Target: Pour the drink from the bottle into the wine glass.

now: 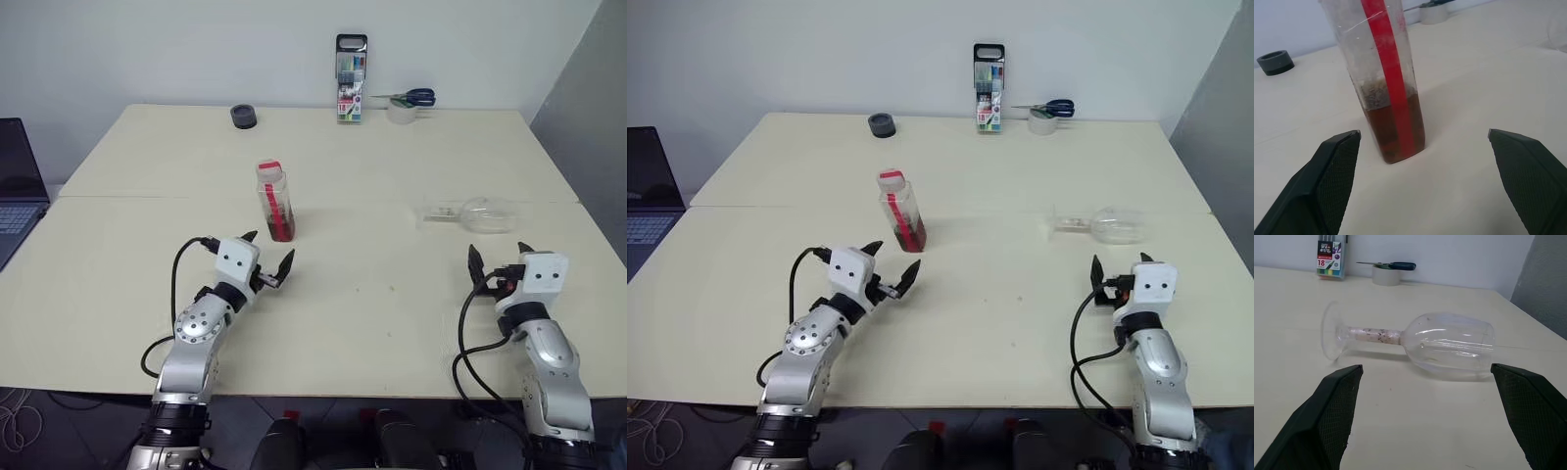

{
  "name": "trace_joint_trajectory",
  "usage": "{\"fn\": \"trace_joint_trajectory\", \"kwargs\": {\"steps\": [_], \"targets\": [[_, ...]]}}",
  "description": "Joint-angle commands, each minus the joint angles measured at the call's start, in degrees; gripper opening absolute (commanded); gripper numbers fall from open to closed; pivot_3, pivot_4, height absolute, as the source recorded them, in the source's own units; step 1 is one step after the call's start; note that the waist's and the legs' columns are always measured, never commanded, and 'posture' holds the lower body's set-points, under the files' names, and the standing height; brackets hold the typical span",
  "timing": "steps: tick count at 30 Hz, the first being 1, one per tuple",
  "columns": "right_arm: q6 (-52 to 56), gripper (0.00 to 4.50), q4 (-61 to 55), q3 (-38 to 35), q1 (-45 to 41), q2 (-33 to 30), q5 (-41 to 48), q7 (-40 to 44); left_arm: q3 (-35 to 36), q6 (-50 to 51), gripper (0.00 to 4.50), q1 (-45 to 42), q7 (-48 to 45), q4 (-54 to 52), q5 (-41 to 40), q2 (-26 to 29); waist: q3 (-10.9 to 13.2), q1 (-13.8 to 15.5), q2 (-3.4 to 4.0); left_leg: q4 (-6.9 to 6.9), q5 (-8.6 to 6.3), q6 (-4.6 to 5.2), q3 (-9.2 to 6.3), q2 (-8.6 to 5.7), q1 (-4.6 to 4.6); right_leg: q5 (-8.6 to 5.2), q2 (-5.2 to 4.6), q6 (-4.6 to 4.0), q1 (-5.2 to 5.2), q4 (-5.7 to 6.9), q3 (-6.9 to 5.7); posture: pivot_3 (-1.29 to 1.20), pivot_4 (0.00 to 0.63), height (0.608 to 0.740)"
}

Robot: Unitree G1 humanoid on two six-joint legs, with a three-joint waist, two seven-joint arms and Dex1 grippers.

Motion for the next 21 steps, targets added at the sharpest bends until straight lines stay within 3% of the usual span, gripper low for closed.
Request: {"fn": "trace_joint_trajectory", "kwargs": {"steps": [1,21], "targets": [[-1.3,4.5,-1.6,-1.1,0.3,-0.7,0.4,0.0,0.0,-1.7,4.46,-0.7,-0.6,-1.5,-0.8,0.0,0.0,0.0,0.0,0.0,0.0,0.0,0.0,0.0,0.0,0.0,0.0,0.0,0.0,0.0,0.0,0.0,0.15,0.74],[-1.7,4.5,-1.6,-0.3,0.3,-1.2,0.2,1.0,0.0,-2.0,4.46,-0.8,-0.3,-1.8,-0.9,0.0,0.0,0.0,0.01,-0.01,0.0,0.0,0.01,0.0,0.0,0.0,0.0,0.0,0.0,-0.01,0.0,0.0,0.15,0.74]]}}
